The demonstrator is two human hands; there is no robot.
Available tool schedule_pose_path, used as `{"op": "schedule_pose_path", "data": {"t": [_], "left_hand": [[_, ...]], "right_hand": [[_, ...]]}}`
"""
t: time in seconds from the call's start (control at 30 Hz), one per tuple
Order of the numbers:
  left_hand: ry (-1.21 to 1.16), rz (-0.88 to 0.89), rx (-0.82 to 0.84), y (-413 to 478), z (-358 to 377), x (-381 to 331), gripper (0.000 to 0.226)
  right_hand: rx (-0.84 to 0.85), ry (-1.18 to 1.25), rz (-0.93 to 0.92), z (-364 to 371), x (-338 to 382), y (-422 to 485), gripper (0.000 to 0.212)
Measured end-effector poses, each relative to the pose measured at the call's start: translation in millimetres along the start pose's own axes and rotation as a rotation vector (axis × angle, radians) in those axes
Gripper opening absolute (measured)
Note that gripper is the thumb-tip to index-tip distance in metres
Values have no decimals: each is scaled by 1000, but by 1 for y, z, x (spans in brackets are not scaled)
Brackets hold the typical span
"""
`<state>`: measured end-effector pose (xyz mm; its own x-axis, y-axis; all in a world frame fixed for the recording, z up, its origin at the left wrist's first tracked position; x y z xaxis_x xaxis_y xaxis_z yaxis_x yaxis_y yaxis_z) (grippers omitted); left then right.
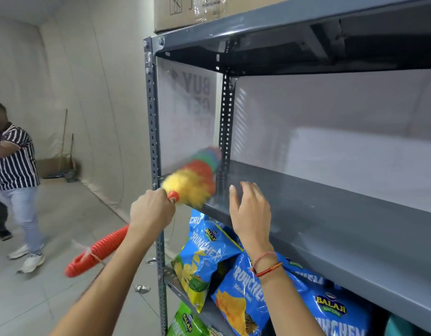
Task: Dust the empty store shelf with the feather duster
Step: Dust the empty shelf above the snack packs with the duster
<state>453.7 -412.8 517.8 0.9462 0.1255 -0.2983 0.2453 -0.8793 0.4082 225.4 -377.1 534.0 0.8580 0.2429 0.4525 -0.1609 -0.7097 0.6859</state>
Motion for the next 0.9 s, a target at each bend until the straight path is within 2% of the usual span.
{"op": "schedule_pose_path", "data": {"t": [0.13,0.27,0.4,0.5,0.57,0.63,0.73,0.9], "left_hand": [[-85,-96,178,12,10,45,45],[-34,-145,84,30,-5,72,48],[-100,-132,180,35,12,74,47],[-59,-204,113,30,12,79,51],[-5,-158,21,27,6,67,49],[-44,-89,9,24,8,49,51],[-95,18,68,14,12,22,51],[-182,194,209,-3,24,-40,54]], "right_hand": [[42,13,-19,17,7,-3,36],[122,5,-20,33,12,-3,34],[226,-87,-35,46,11,-8,32],[302,-134,-26,52,8,-10,26],[320,-117,-20,52,8,-8,24],[326,-82,-18,48,7,-6,26],[285,-49,-25,33,4,-3,33],[120,-71,26,-13,-19,5,29]]}}
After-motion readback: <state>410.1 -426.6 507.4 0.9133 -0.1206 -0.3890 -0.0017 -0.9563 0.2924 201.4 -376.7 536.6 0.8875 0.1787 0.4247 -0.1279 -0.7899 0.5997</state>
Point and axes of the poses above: each hand's wrist, its own y-axis towards the middle knuckle, its own z-axis out of the palm, x = y × z, the point moved 8 cm from there along y, towards the middle knuckle, and after that the axes turned 2 degrees about -z, right-handed, at the moved point
